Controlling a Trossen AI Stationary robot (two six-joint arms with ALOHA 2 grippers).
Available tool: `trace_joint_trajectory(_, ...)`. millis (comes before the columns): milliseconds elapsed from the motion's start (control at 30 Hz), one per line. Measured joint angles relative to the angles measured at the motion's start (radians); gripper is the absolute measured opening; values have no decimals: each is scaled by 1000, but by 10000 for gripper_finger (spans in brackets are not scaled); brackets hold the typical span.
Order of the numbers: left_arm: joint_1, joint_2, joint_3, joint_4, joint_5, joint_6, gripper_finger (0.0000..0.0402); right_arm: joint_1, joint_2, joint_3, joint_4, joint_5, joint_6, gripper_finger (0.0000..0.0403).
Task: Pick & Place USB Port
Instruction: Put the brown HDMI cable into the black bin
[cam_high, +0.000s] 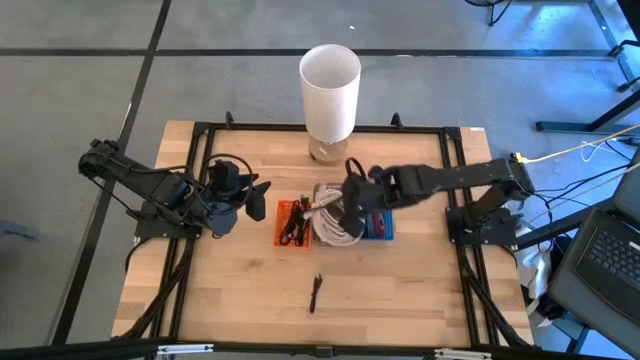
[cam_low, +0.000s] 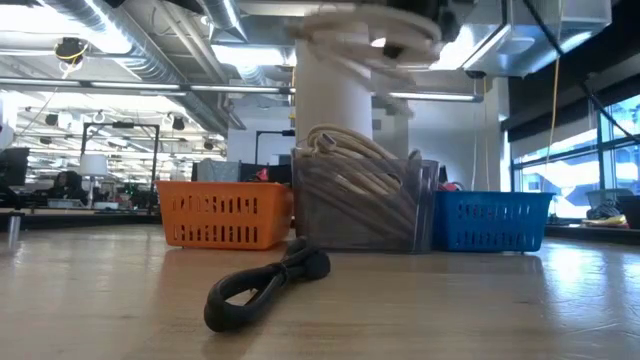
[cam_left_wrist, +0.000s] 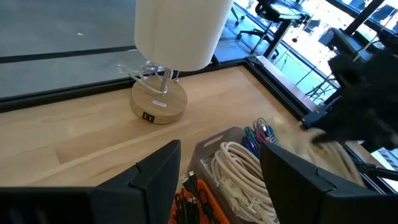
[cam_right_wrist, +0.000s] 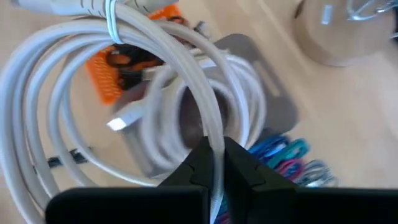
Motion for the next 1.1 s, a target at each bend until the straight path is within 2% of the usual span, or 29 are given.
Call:
trace_joint_trajectory(167, -2, 0, 0, 0, 0, 5, 212, -98, 23, 0, 8, -36, -95, 15)
trace_joint_trajectory(367, -2, 0, 0, -1, -5, 17, 212, -189, 82, 0, 31, -135, -185, 15)
trace_joint_trajectory(667, -2, 0, 0, -1, -3, 29, 212, -247, 231, 0, 59, -239, -282, 15)
trace_joint_trajectory(867, -2, 0, 0, -1, 9, 28, 212, -252, 276, 0, 68, -241, -286, 15)
trace_joint_trajectory(967, -2, 0, 0, -1, 12, 29, 212, -251, 267, -1, 67, -207, -259, 40)
trace_joint_trajectory(1100, -2, 0, 0, -1, 11, 29, 212, -251, 230, -1, 63, -175, -227, 105)
